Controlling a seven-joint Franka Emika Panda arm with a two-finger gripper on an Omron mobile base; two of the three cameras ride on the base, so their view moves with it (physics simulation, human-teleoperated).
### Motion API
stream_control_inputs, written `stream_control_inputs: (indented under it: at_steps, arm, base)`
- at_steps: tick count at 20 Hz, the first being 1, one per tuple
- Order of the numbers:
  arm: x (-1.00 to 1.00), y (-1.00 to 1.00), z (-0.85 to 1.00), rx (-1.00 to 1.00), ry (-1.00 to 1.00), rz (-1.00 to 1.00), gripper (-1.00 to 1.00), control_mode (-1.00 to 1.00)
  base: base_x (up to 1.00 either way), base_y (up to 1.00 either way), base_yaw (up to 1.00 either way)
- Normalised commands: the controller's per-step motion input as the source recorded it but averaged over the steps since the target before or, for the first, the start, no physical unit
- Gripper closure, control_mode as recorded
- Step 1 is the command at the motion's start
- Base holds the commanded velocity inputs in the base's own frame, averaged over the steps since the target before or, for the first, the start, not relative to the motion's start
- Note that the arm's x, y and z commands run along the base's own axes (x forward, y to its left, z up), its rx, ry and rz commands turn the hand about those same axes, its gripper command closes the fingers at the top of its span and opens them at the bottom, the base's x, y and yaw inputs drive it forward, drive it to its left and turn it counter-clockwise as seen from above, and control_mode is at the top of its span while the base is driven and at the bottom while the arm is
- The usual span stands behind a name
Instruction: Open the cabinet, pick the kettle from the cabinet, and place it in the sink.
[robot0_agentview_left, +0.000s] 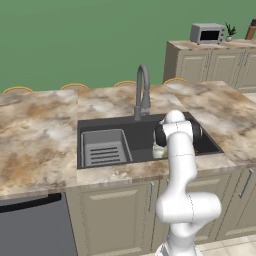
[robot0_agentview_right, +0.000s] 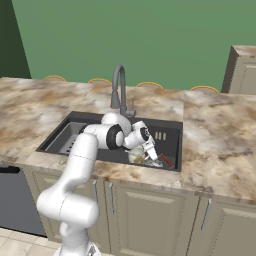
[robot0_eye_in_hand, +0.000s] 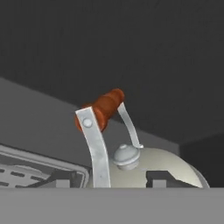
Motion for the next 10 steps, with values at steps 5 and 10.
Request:
stream_control_inputs:
  at_steps: [5, 10]
  arm:
    - [-0.18, 0.20, -0.31, 0.00, 0.00, -0.11, -1.00, -1.00]
    - [-0.31, 0.22, -0.29, 0.00, -0.06, -0.14, -1.00, -1.00]
  base:
    - [0.00, 0.00, 0.00]
    - [0.00, 0.00, 0.00]
